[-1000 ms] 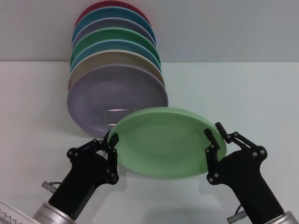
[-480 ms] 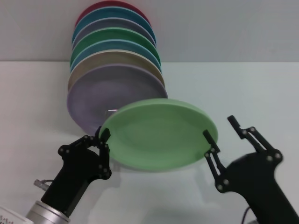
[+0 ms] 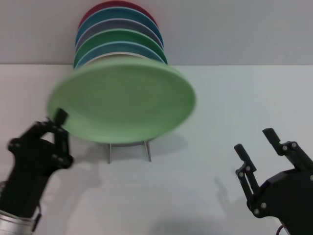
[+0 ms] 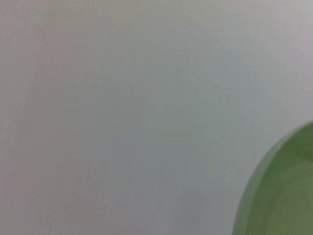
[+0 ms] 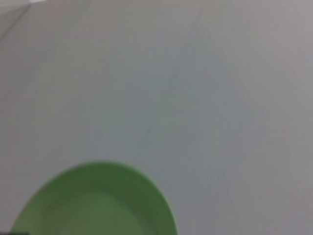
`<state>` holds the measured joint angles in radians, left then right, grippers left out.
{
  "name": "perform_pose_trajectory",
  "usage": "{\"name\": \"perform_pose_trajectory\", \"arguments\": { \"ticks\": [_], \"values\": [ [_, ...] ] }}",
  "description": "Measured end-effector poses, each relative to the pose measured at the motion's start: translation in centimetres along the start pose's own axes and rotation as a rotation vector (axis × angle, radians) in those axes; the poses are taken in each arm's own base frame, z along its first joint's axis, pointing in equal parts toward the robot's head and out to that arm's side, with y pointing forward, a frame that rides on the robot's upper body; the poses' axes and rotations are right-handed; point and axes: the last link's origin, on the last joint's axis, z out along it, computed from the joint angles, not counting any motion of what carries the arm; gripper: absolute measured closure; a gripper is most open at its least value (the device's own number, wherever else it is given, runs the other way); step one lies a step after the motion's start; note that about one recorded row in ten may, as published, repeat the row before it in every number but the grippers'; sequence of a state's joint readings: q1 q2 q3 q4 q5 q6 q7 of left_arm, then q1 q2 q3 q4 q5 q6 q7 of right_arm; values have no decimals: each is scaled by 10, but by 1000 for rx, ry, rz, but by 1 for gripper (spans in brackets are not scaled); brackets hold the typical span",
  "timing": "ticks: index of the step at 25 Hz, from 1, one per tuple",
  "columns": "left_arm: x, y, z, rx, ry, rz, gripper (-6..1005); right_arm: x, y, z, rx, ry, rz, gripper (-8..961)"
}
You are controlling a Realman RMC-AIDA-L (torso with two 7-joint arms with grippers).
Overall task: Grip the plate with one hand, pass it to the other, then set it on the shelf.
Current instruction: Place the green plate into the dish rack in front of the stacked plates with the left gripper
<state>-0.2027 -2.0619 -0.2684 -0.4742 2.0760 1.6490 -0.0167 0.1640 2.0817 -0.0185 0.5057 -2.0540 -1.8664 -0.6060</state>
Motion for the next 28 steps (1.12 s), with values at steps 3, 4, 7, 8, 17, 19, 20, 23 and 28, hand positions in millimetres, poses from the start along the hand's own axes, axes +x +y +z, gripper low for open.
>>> {"name": "perform_pose_trajectory", "arguments": {
  "ticks": [3, 4, 7, 8, 17, 19, 20, 23, 28],
  "values": [
    [6, -16, 1, 36, 39, -36, 962, 4, 0, -3, -15, 21, -13, 531],
    [7, -25, 4, 39, 49, -55, 962, 7, 0, -4, -22, 39, -20, 531],
    [7, -31, 9, 27, 49, -51, 962, 10, 0, -5, -28, 58, -26, 531],
    [7, -32, 11, 20, 49, -47, 962, 11, 0, -5, -30, 66, -28, 532],
    [-1, -45, 29, -25, -6, 69, 962, 16, -1, -7, -37, 98, -41, 532],
    [-3, -46, 31, -29, -25, 110, 962, 17, 0, -6, -38, 102, -43, 532],
    [-3, -46, 31, -29, -25, 110, 962, 17, 0, -6, -38, 102, -43, 532],
    [-6, -48, 33, -32, -43, 151, 961, 17, 0, -6, -37, 103, -46, 532],
    [-10, -48, 33, -45, -70, 211, 961, 18, -1, -6, -32, 106, -50, 532]
  ]
}}
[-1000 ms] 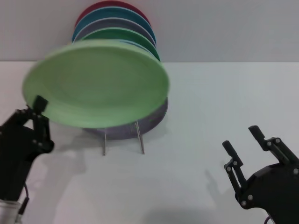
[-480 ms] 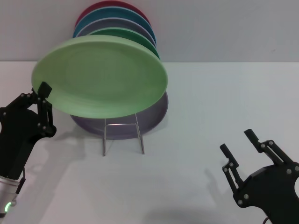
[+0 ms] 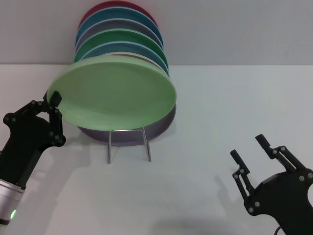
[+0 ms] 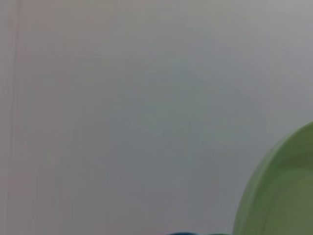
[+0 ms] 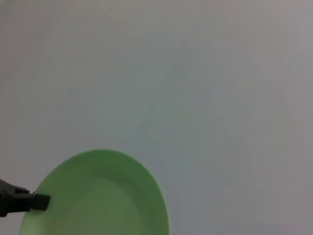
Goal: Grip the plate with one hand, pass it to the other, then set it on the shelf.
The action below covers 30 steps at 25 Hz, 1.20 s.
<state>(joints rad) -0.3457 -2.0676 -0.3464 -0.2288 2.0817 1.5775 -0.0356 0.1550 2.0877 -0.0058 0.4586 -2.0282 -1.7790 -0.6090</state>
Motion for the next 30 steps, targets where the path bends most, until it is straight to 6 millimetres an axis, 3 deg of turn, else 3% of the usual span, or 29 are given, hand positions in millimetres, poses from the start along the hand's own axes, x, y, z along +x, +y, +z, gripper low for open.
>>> {"name": "perform_pose_trajectory", "arguments": {
  "ticks": [20, 30],
  "values": [
    [-24, 11, -4, -64, -162, 63, 962, 6, -2, 5, -8, 18, -13, 532],
    [-26, 11, -1, -68, -178, 62, 962, 7, -2, 7, -16, 18, -12, 531]
  ]
}}
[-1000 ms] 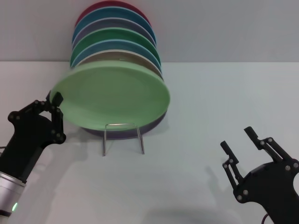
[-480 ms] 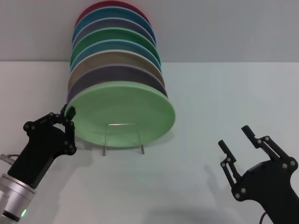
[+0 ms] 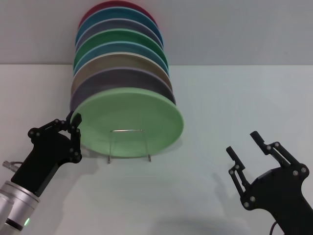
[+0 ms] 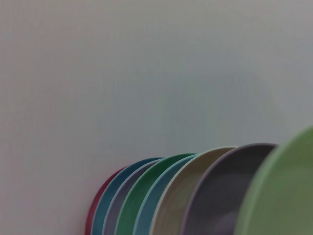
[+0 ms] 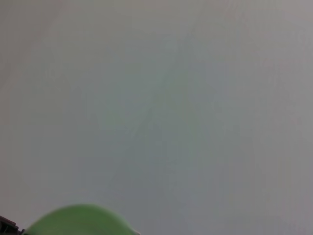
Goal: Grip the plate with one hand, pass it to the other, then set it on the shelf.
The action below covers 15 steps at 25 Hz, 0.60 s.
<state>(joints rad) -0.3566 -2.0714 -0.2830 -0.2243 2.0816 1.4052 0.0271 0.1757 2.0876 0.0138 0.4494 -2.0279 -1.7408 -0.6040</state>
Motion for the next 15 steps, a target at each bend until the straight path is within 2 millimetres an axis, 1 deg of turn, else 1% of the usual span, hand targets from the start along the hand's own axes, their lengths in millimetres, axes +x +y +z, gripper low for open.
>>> {"name": "perform_pose_trajectory", "arguments": {
  "ticks": [2, 7, 10, 13, 15],
  "values": [
    [0, -1, 0, 1, -1, -2, 962, 0, 0, 1, -1, -2, 0, 531],
    [0, -1, 0, 6, 1, -4, 846, 0, 0, 2, -2, -5, -1, 531],
    [4, -2, -4, 14, 29, -3, 765, 1, 0, 2, -2, 0, -3, 532],
    [14, -3, -16, 27, 109, -6, 683, 3, -1, 3, -2, 13, -8, 532],
    [23, -3, -29, 38, 179, -15, 629, 6, -4, 5, 6, 25, -16, 532]
  ]
}}
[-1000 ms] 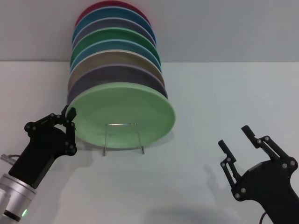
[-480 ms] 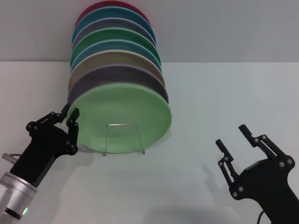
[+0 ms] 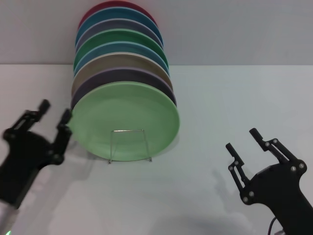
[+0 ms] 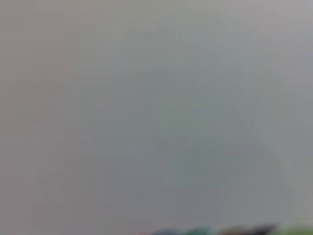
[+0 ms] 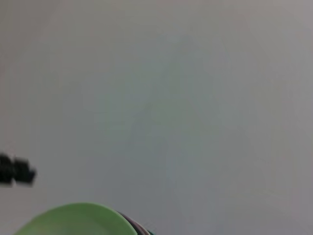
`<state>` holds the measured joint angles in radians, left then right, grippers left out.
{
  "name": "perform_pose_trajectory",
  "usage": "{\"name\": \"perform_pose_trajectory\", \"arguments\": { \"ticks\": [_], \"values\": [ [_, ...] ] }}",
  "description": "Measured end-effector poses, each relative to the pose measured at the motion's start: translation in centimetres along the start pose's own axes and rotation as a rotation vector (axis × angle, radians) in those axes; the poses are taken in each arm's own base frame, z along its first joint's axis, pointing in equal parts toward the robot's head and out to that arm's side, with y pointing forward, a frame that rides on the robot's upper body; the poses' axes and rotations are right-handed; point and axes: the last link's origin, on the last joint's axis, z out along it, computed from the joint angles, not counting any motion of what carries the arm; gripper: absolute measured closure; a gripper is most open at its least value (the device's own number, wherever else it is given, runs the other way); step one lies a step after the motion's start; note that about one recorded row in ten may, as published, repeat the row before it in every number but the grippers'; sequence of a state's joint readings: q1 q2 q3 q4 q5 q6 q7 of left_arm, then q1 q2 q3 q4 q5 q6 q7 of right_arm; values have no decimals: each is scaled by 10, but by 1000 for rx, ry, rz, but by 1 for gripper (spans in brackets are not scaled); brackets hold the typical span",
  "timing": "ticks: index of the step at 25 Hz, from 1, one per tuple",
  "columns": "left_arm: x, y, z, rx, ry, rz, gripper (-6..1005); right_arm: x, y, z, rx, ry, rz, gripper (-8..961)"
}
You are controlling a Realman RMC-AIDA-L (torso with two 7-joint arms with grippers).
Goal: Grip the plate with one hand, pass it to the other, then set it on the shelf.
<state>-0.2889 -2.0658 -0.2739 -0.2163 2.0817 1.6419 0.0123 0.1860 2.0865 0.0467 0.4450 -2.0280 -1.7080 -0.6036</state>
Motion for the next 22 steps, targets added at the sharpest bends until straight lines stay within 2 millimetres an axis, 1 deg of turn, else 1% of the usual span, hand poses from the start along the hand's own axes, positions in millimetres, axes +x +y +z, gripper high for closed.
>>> {"name": "perform_pose_trajectory", "arguments": {
  "ticks": [4, 5, 6, 8, 11, 13, 17, 19, 22],
  "values": [
    [19, -2, -22, 25, 116, -62, 572, 2, -4, 2, 9, 2, -2, 532],
    [21, -3, -24, 32, 125, -73, 558, 4, -8, 3, 19, 2, 16, 532],
    [21, -6, -26, 47, 129, -92, 544, 4, -8, 3, 19, 2, 16, 532],
    [21, -11, -27, 79, 128, -112, 457, 6, -17, 3, 52, -4, 64, 532],
    [19, -21, -27, 141, 122, -136, 326, 10, -38, 3, 141, -20, 158, 531],
    [17, -26, -27, 178, 114, -157, 274, 14, -54, 2, 204, -28, 219, 531],
    [12, -34, -26, 220, 85, -183, 170, 34, -93, 1, 324, -2, 345, 532],
    [11, -39, -26, 253, 79, -198, 170, 47, -111, 4, 345, 27, 432, 532],
    [10, -50, -27, 309, 88, -250, 170, 61, -132, 8, 335, 57, 546, 532]
  ]
}}
